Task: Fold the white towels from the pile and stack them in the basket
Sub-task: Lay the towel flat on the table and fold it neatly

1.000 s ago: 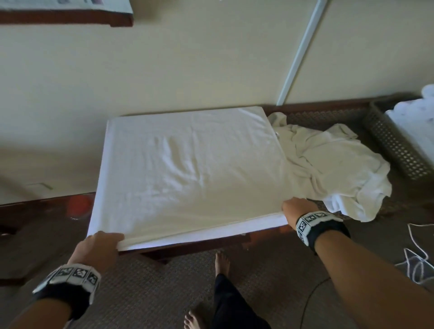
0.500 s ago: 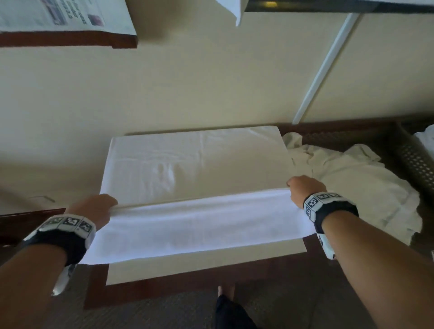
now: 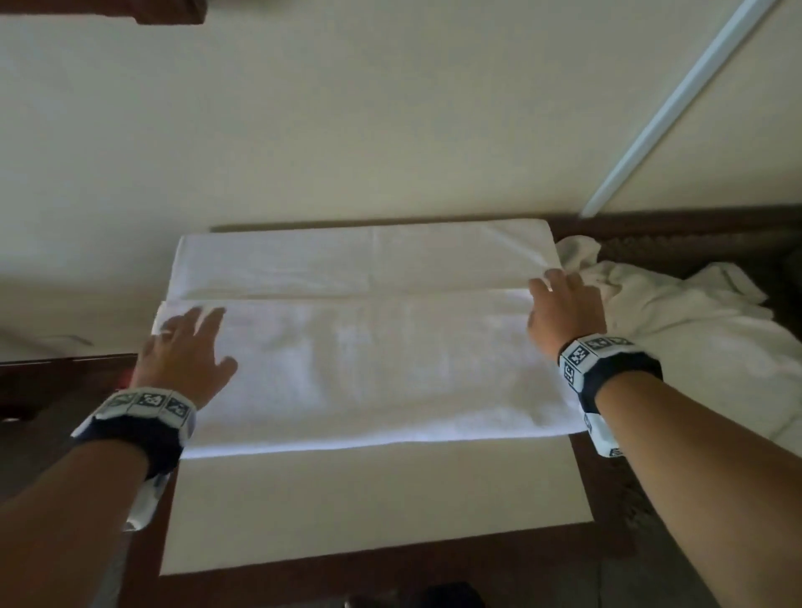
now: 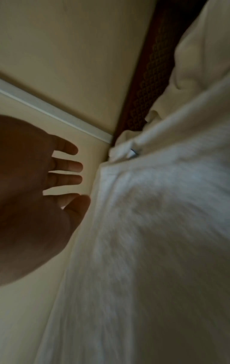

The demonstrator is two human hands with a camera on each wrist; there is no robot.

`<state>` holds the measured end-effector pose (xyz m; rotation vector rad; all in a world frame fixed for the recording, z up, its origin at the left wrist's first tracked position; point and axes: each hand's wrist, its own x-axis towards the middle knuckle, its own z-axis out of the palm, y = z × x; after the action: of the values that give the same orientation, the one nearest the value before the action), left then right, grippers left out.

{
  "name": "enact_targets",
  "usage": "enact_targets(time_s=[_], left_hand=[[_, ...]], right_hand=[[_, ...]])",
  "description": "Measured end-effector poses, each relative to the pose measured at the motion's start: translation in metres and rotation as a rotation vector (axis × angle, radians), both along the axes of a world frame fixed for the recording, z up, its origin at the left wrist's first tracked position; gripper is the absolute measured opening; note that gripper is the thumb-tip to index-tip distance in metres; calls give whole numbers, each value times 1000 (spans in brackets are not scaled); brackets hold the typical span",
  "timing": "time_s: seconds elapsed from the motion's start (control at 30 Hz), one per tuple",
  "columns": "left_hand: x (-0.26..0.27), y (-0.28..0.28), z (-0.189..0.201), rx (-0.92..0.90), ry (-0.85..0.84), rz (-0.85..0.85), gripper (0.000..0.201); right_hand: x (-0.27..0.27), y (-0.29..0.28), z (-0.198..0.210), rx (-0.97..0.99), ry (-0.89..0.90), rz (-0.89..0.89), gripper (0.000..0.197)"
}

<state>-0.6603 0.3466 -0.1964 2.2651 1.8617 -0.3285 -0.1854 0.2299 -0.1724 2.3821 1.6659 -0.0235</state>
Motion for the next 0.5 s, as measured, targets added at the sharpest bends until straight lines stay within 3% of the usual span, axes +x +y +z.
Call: enact_targets(time_s=[0.07, 0.17, 0.27, 0.5], left_hand=[[-3, -40, -26, -73, -100, 22, 71], [-17, -85, -47, -122, -122, 51, 68], [-30, -108, -47, -95, -113, 15, 76], [-48, -167, -31, -30, -62, -26, 74]], right_hand=[[-16, -18, -14, 19, 83, 23, 45], [-43, -55, -41, -153, 258, -47, 62], [-58, -97, -59, -262, 316, -80, 69], [-75, -163, -51, -288, 332, -94, 75]])
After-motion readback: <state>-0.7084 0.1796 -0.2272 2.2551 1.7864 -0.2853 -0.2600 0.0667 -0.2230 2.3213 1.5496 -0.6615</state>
